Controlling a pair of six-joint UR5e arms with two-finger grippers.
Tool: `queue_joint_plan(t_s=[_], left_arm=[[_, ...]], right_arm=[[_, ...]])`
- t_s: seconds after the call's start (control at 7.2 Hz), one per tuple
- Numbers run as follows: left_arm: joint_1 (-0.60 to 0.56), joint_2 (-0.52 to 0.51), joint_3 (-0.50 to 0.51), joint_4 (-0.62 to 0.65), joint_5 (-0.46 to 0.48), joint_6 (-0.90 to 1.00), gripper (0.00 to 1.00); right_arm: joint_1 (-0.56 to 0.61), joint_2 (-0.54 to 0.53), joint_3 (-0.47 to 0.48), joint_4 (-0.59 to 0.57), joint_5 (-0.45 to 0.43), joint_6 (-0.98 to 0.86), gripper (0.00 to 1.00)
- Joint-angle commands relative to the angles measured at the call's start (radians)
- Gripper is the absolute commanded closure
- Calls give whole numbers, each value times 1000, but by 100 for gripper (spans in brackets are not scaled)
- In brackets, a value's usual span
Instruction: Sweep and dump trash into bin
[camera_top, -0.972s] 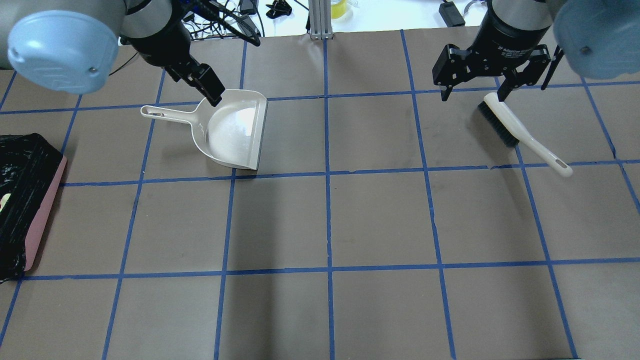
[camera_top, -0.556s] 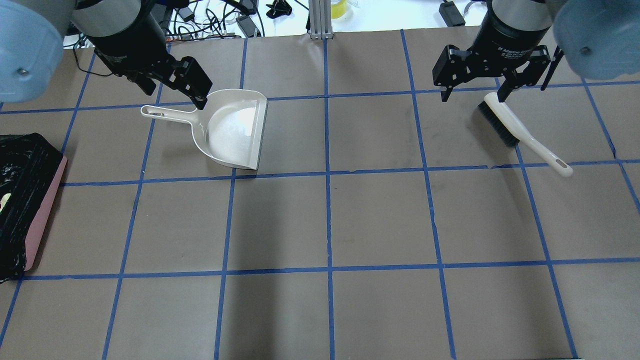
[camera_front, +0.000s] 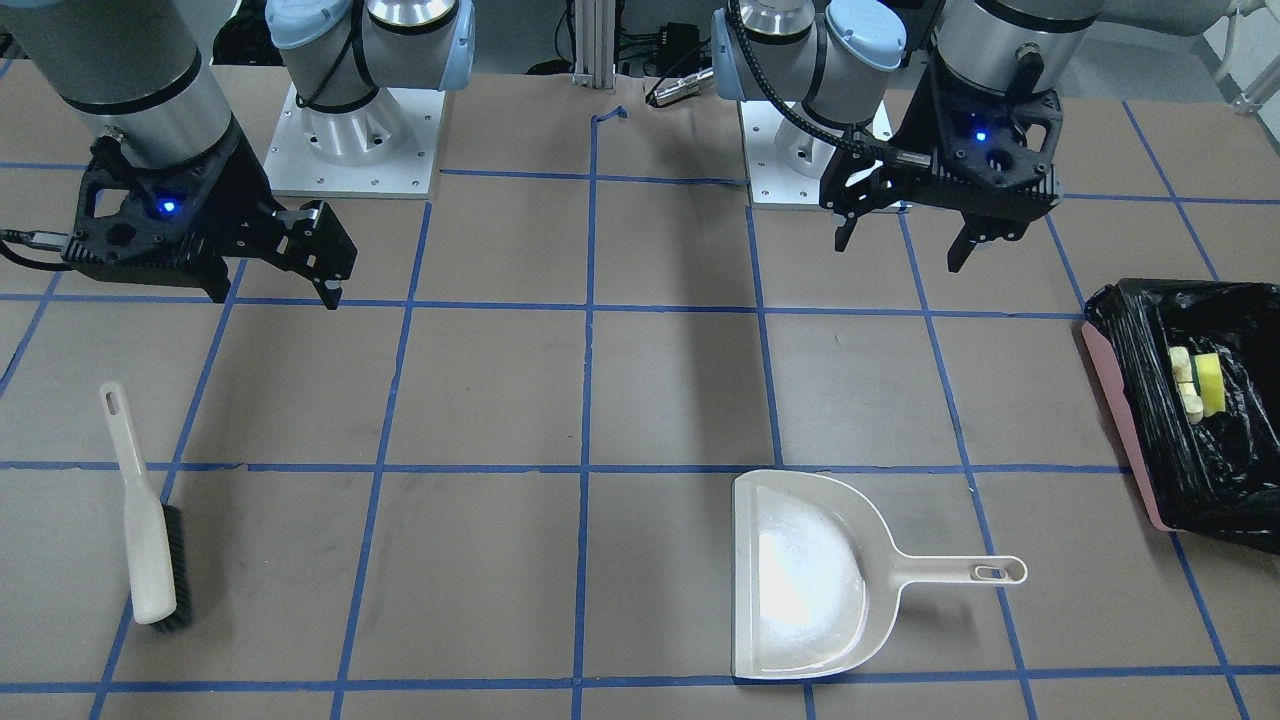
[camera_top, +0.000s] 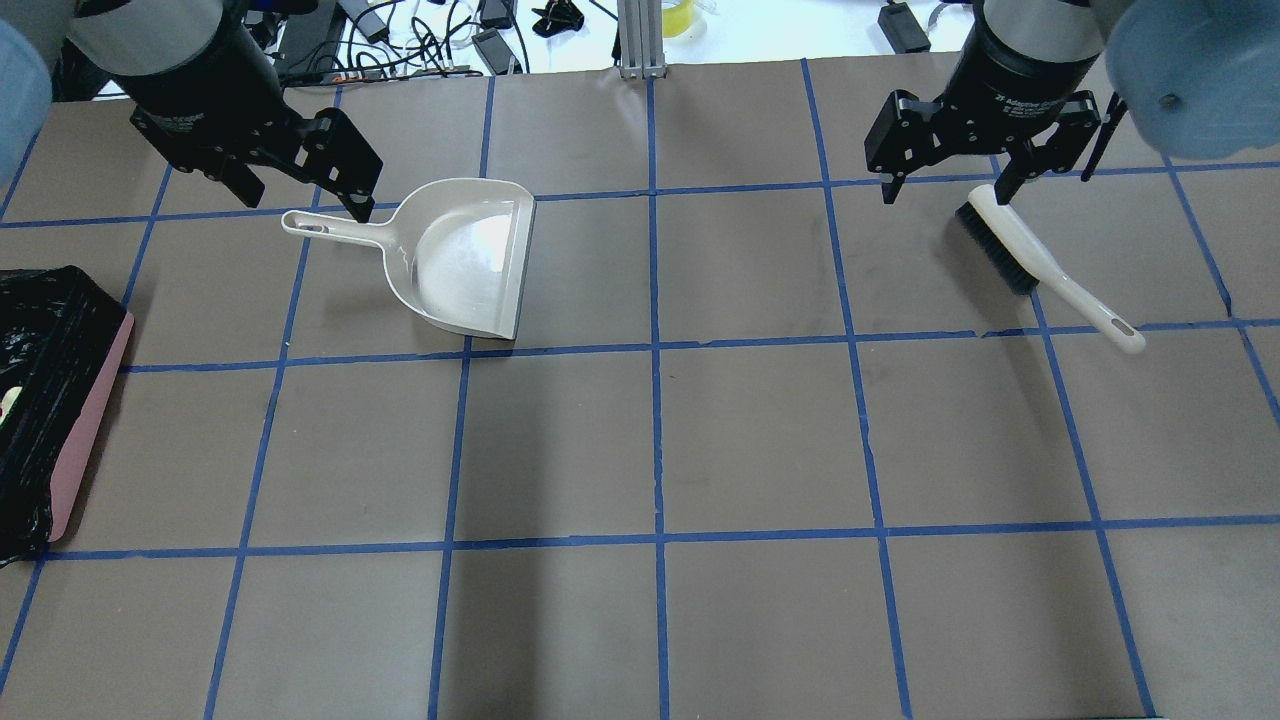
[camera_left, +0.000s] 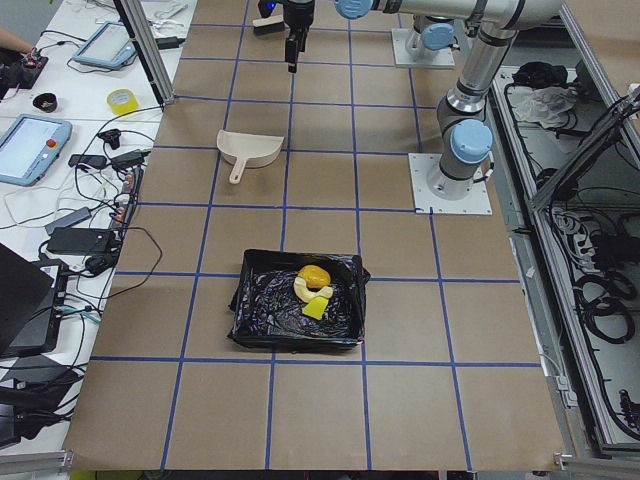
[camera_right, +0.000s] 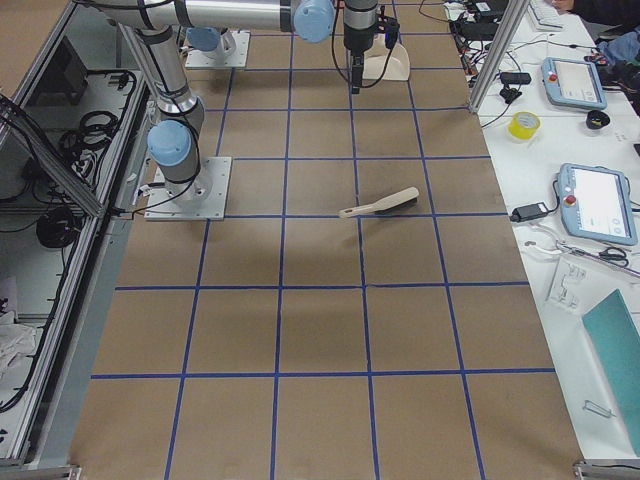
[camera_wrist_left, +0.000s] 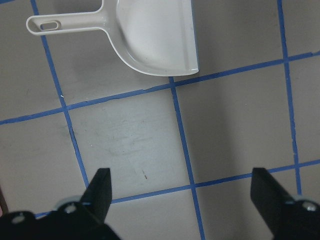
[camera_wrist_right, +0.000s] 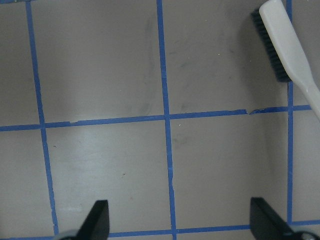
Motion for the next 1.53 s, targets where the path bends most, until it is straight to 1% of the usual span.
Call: queue_joint_plan(t_s=[0.0, 0.28, 1.39], left_arm=[[8, 2, 0, -3, -4, -37, 0], [7, 5, 0, -1, -7, -80, 0], [3, 5, -12, 8, -1, -130, 0]], right_arm=[[0, 0, 10, -1, 0, 0, 0], [0, 0, 13, -2, 0, 0, 0], [2, -2, 24, -7, 2, 0, 0]])
